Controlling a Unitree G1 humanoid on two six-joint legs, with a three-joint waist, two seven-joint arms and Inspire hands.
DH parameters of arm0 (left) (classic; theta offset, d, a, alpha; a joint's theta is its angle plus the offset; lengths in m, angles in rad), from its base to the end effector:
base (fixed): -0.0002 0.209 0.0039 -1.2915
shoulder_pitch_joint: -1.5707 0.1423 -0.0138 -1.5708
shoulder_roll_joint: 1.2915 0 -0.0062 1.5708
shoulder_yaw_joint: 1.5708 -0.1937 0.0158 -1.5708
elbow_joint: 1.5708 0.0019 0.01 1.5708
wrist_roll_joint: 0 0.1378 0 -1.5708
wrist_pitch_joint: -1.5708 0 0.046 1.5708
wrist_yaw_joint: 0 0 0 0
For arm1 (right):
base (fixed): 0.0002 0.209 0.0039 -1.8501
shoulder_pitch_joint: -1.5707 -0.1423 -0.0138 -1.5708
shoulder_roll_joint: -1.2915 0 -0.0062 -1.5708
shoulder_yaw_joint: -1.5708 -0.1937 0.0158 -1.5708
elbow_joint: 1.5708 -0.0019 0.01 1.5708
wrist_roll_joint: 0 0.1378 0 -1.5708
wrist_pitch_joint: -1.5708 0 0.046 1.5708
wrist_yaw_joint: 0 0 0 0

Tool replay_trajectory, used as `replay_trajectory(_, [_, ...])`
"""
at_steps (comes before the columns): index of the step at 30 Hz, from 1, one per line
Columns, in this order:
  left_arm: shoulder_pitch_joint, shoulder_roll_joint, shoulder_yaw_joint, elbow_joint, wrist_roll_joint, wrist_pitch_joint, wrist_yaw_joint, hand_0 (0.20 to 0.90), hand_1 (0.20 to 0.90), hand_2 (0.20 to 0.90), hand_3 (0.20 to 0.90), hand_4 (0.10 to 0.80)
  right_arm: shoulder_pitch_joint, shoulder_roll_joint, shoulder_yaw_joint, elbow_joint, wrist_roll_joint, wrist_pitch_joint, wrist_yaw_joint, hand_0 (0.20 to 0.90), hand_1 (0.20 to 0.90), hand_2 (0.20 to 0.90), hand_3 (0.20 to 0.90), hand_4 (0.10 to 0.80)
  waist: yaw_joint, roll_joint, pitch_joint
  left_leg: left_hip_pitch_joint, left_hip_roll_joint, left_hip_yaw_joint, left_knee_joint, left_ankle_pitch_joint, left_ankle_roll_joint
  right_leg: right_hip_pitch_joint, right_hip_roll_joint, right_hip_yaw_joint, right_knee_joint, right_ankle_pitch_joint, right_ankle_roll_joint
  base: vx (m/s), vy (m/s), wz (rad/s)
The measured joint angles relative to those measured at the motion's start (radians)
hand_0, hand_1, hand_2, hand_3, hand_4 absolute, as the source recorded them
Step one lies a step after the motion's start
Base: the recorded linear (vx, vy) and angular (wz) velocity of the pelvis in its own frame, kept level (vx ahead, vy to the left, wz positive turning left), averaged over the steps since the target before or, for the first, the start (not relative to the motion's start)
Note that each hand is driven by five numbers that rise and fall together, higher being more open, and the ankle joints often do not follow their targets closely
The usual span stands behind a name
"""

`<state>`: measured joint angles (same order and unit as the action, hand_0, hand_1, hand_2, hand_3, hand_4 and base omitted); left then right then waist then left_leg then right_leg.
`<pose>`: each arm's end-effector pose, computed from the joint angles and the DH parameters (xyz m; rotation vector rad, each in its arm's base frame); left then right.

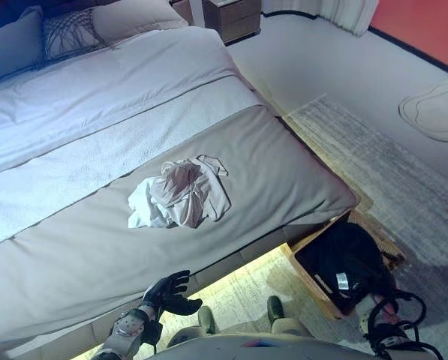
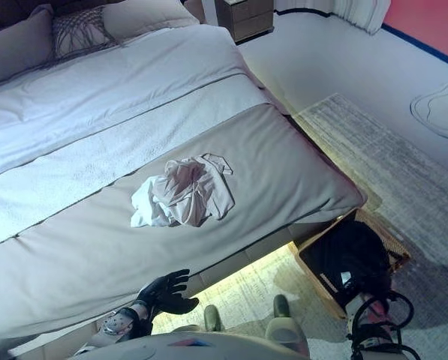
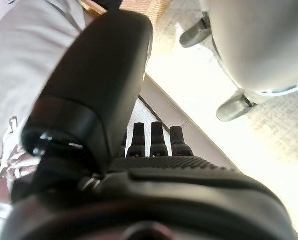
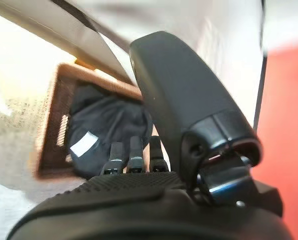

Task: Pick up the clothes from the bed and place them into the basket

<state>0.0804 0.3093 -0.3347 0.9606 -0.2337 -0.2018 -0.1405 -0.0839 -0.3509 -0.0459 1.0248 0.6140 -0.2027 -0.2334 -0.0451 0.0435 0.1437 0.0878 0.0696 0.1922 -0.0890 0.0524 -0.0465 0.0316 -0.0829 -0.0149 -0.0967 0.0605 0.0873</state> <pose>0.0892 0.2196 -0.1095 0.1487 0.8928 -0.1829 0.1422 -0.2757 -0.0786 0.1472 0.6464 -0.7224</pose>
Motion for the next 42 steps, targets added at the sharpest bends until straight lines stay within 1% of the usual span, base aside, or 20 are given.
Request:
replay_trajectory(6, [0.004, 0.001, 0.040, 0.048, 0.002, 0.001, 0.029, 0.900, 0.900, 0.900, 0.900, 0.800, 0.018, -0.001, 0.079, -0.119, -0.138, 0.002, 0.031, 0.900, 0.900, 0.900, 0.900, 0.800, 0.018, -0.026, -0.027, 0.013, 0.006, -0.022, 0.000, 0.001, 0.003, 0.025, 0.006, -0.015, 0.000, -0.001, -0.001, 0.051, -0.094, 0.10])
replay_trajectory(12, [0.014, 0.004, 0.057, 0.081, 0.001, 0.001, 0.038, 0.900, 0.900, 0.900, 0.900, 0.800, 0.034, 0.000, 0.133, -0.169, -0.173, 0.027, 0.051, 0.900, 0.900, 0.900, 0.900, 0.800, 0.046, -0.025, -0.053, 0.005, 0.019, -0.057, 0.017, 0.004, 0.000, 0.038, 0.018, -0.042, 0.000, -0.014, -0.022, 0.034, -0.054, 0.16])
replay_trajectory(13, [0.027, 0.002, 0.065, 0.088, 0.001, 0.000, 0.040, 0.900, 0.900, 0.900, 0.900, 0.800, 0.034, 0.006, 0.135, -0.167, -0.173, 0.031, 0.049, 0.900, 0.900, 0.900, 0.900, 0.800, 0.052, -0.023, -0.051, -0.016, 0.018, -0.075, 0.063, 0.009, -0.014, 0.045, 0.016, -0.049, 0.000, -0.031, -0.037, 0.056, -0.036, 0.17])
replay_trajectory(17, [0.017, -0.024, 0.108, 0.093, -0.005, -0.004, 0.057, 0.900, 0.900, 0.900, 0.900, 0.800, 0.035, 0.018, 0.158, -0.164, -0.173, 0.037, 0.038, 0.900, 0.900, 0.900, 0.900, 0.800, 0.094, -0.062, -0.019, -0.156, -0.019, -0.159, 0.325, 0.014, -0.042, 0.056, -0.035, -0.050, 0.003, -0.024, -0.049, 0.099, 0.107, 0.05])
replay_trajectory(19, [0.016, -0.044, 0.109, 0.093, -0.003, -0.016, 0.054, 0.900, 0.900, 0.900, 0.900, 0.800, 0.035, 0.012, 0.170, -0.164, -0.173, 0.038, 0.021, 0.900, 0.900, 0.900, 0.900, 0.800, 0.096, -0.045, -0.014, -0.156, -0.010, -0.167, 0.308, -0.002, -0.042, 0.064, -0.038, -0.065, 0.003, -0.027, -0.051, 0.208, 0.257, 0.18])
replay_trajectory(20, [0.013, -0.049, 0.102, 0.094, -0.003, -0.018, 0.050, 0.900, 0.900, 0.900, 0.900, 0.800, 0.032, 0.010, 0.172, -0.164, -0.172, 0.038, 0.019, 0.900, 0.900, 0.900, 0.900, 0.800, 0.095, -0.033, -0.015, -0.156, 0.001, -0.159, 0.267, -0.003, -0.042, 0.060, -0.039, -0.075, 0.001, -0.035, -0.062, 0.257, 0.229, 0.29])
replay_trajectory(23, [-0.016, -0.070, 0.093, 0.135, -0.004, -0.027, 0.041, 0.900, 0.900, 0.900, 0.900, 0.800, 0.014, -0.005, 0.175, -0.163, -0.173, 0.042, 0.021, 0.900, 0.900, 0.900, 0.900, 0.800, 0.100, -0.011, -0.003, -0.154, 0.019, -0.122, 0.119, -0.011, -0.058, 0.027, -0.053, -0.072, 0.000, -0.035, -0.062, 0.284, 0.232, 0.16])
replay_trajectory(24, [-0.018, -0.085, 0.095, 0.139, -0.004, -0.030, 0.040, 0.900, 0.900, 0.900, 0.900, 0.800, 0.002, -0.017, 0.176, -0.164, -0.173, 0.043, 0.022, 0.900, 0.900, 0.900, 0.900, 0.800, 0.104, 0.018, 0.006, -0.135, 0.022, -0.134, 0.082, -0.031, -0.058, 0.022, -0.047, -0.062, 0.000, -0.034, -0.061, 0.332, 0.297, -0.26])
replay_trajectory(26, [-0.020, -0.094, 0.097, 0.140, -0.016, -0.039, 0.040, 0.900, 0.900, 0.900, 0.900, 0.800, -0.004, -0.016, 0.181, -0.164, -0.181, 0.049, 0.024, 0.900, 0.900, 0.900, 0.900, 0.800, 0.126, 0.019, 0.025, -0.098, -0.003, -0.116, 0.042, -0.015, -0.053, 0.027, -0.070, -0.033, 0.000, -0.034, -0.051, 0.310, 0.256, -0.38])
replay_trajectory(28, [-0.018, -0.068, 0.095, 0.130, -0.022, -0.042, 0.048, 0.900, 0.900, 0.900, 0.900, 0.800, 0.004, 0.018, 0.182, -0.158, -0.201, 0.056, 0.025, 0.900, 0.900, 0.900, 0.900, 0.800, 0.143, 0.006, 0.031, -0.055, -0.019, -0.093, -0.005, 0.004, -0.033, 0.031, -0.087, -0.057, 0.061, -0.035, -0.051, 0.232, 0.154, -0.12])
replay_trajectory(29, [-0.009, -0.046, 0.095, 0.118, -0.024, -0.042, 0.050, 0.900, 0.900, 0.900, 0.900, 0.800, 0.008, 0.038, 0.182, -0.157, -0.205, 0.058, 0.025, 0.900, 0.900, 0.900, 0.900, 0.800, 0.144, -0.017, 0.027, -0.049, -0.032, -0.093, -0.004, 0.008, -0.028, 0.034, -0.099, -0.062, 0.085, -0.044, -0.038, 0.155, 0.118, -0.06])
replay_trajectory(30, [-0.012, -0.026, 0.096, 0.114, -0.029, -0.042, 0.057, 0.900, 0.900, 0.900, 0.900, 0.800, 0.009, 0.059, 0.182, -0.155, -0.211, 0.058, 0.024, 0.900, 0.900, 0.900, 0.900, 0.800, 0.153, -0.041, 0.015, -0.046, -0.052, -0.089, -0.004, 0.014, -0.019, 0.030, -0.117, -0.061, 0.081, -0.061, -0.012, 0.158, 0.137, -0.03])
replay_trajectory(31, [-0.010, -0.014, 0.096, 0.114, -0.043, -0.039, 0.063, 0.900, 0.900, 0.900, 0.900, 0.800, 0.009, 0.067, 0.182, -0.154, -0.223, 0.057, 0.024, 0.900, 0.900, 0.900, 0.900, 0.800, 0.153, -0.052, 0.003, -0.047, -0.062, -0.092, -0.004, 0.014, -0.009, 0.034, -0.124, -0.062, 0.085, -0.061, -0.005, 0.119, 0.113, 0.00])
replay_trajectory(32, [-0.017, -0.006, 0.097, 0.114, -0.043, -0.036, 0.066, 0.900, 0.900, 0.900, 0.900, 0.800, 0.006, 0.066, 0.182, -0.152, -0.242, 0.056, 0.021, 0.900, 0.900, 0.900, 0.900, 0.800, 0.153, -0.052, 0.003, -0.046, -0.069, -0.104, -0.004, 0.011, 0.013, 0.023, -0.132, -0.065, 0.118, -0.045, 0.021, 0.112, 0.115, 0.21])
replay_trajectory(33, [-0.024, -0.006, 0.097, 0.113, -0.043, -0.035, 0.067, 0.900, 0.900, 0.900, 0.900, 0.800, 0.005, 0.059, 0.181, -0.147, -0.254, 0.054, 0.017, 0.900, 0.900, 0.900, 0.900, 0.800, 0.149, -0.040, 0.005, -0.045, -0.067, -0.117, -0.004, 0.024, 0.031, 0.006, -0.130, -0.074, 0.169, -0.034, 0.038, 0.109, 0.093, 0.22])
replay_trajectory(34, [-0.030, -0.006, 0.096, 0.113, -0.043, -0.035, 0.066, 0.900, 0.900, 0.900, 0.900, 0.800, 0.003, 0.056, 0.181, -0.142, -0.258, 0.054, 0.015, 0.900, 0.900, 0.900, 0.900, 0.800, 0.149, -0.035, 0.004, -0.045, -0.070, -0.119, -0.004, 0.023, 0.033, -0.013, -0.128, -0.073, 0.208, -0.029, 0.046, 0.132, 0.067, 0.22])
replay_trajectory(35, [-0.038, -0.003, 0.094, 0.114, -0.043, -0.034, 0.066, 0.900, 0.900, 0.900, 0.900, 0.800, -0.010, 0.051, 0.181, -0.126, -0.279, 0.054, 0.013, 0.900, 0.900, 0.900, 0.900, 0.800, 0.145, -0.021, 0.007, -0.044, -0.053, -0.129, -0.004, 0.022, 0.035, -0.088, -0.123, -0.062, 0.357, -0.028, 0.047, 0.155, -0.036, 0.21])
replay_trajectory(37, [-0.040, 0.006, 0.094, 0.114, -0.043, -0.033, 0.066, 0.900, 0.900, 0.900, 0.900, 0.800, -0.008, 0.051, 0.182, -0.122, -0.302, 0.054, 0.015, 0.900, 0.900, 0.900, 0.900, 0.800, 0.133, -0.019, 0.008, -0.035, -0.047, -0.150, -0.005, 0.027, 0.055, -0.126, -0.125, -0.050, 0.442, -0.032, 0.048, 0.117, -0.107, 0.22])
replay_trajectory(39, [-0.038, 0.030, 0.095, 0.116, -0.046, -0.011, 0.064, 0.900, 0.900, 0.900, 0.900, 0.800, -0.016, 0.044, 0.210, -0.123, -0.349, 0.055, 0.026, 0.900, 0.900, 0.900, 0.900, 0.800, 0.133, -0.029, 0.007, -0.037, -0.048, -0.148, -0.004, 0.024, 0.060, -0.129, -0.132, -0.054, 0.391, -0.044, 0.054, -0.003, -0.204, -0.03])
replay_trajectory(42, [-0.061, 0.071, 0.093, 0.133, -0.088, 0.003, 0.065, 0.900, 0.900, 0.900, 0.900, 0.800, -0.110, 0.019, 0.310, -0.059, -0.446, 0.049, 0.055, 0.900, 0.900, 0.900, 0.900, 0.800, 0.130, -0.069, 0.016, -0.083, -0.050, -0.148, 0.000, 0.037, 0.076, -0.148, -0.130, -0.102, 0.171, -0.037, 0.054, -0.081, -0.275, 0.00])
